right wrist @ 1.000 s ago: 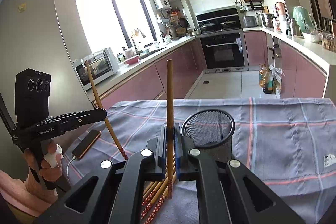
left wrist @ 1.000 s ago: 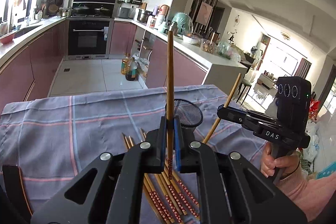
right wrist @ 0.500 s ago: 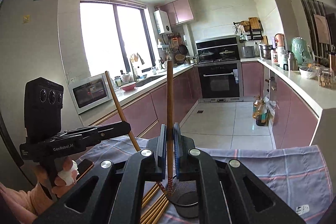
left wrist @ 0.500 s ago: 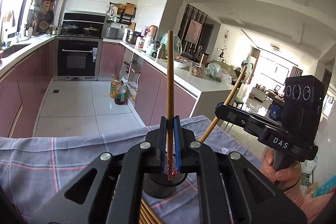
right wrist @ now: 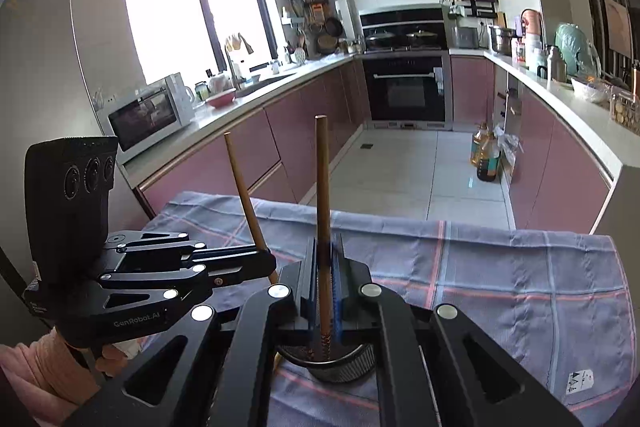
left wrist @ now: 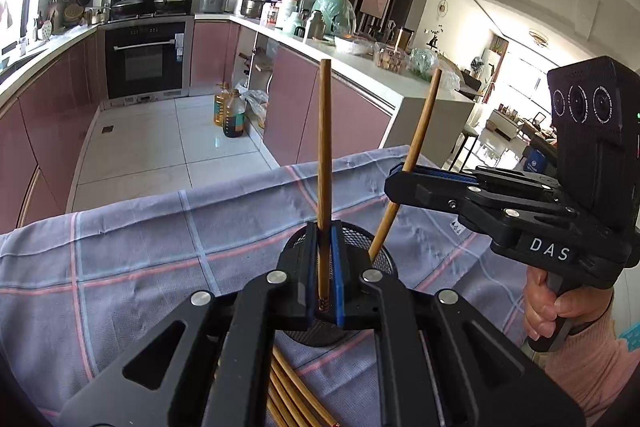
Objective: Organize utensils
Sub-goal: 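Lift the left gripper's chopstick upright over the mesh cup while the right gripper carries its chopstick there, then lower the left gripper's chopstick into the cup and open it while the right gripper does the same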
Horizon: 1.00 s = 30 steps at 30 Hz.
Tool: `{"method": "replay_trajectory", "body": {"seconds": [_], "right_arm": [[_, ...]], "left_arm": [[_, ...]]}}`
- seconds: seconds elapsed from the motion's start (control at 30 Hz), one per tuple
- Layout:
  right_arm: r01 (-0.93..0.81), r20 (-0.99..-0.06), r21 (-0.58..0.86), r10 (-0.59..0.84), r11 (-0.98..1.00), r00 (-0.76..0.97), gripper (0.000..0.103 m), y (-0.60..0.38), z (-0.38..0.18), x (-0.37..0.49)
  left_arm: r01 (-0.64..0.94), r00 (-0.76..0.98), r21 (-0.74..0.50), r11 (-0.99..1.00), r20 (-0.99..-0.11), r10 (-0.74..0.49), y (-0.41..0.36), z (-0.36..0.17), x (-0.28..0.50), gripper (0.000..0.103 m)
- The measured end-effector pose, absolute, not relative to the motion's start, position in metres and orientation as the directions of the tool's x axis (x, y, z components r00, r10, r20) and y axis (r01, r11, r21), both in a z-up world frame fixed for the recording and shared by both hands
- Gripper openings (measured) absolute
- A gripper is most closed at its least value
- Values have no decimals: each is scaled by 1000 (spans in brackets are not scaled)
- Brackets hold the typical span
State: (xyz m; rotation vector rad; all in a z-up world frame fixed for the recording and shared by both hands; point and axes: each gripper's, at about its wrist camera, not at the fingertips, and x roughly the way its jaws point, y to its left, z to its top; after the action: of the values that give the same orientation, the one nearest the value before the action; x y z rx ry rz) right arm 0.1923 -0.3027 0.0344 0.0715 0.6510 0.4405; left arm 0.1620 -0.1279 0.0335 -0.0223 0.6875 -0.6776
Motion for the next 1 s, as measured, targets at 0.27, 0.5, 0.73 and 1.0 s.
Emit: {"method": "replay_trajectory", "body": {"seconds": [0.27, 0.5, 0.73, 1.0], "right_arm": [[-334, -597, 232, 405, 913, 693, 6, -298, 17, 213], [-304, -578, 252, 395, 919, 714, 25, -298, 15, 214], [-351, -517, 216, 412, 911, 751, 35, -298, 27, 172], [-456, -554, 188, 477, 870, 682, 43, -275, 1, 111]], "left_arm": [[557, 571, -224, 800, -596, -565, -132, 21, 179, 8], [535, 592, -239, 811, -579, -561, -119, 18, 177, 16], [474, 675, -228, 850, -525, -518, -71, 16, 140, 34], [407, 668, -175, 896, -612, -423, -25, -28, 109, 40]]}}
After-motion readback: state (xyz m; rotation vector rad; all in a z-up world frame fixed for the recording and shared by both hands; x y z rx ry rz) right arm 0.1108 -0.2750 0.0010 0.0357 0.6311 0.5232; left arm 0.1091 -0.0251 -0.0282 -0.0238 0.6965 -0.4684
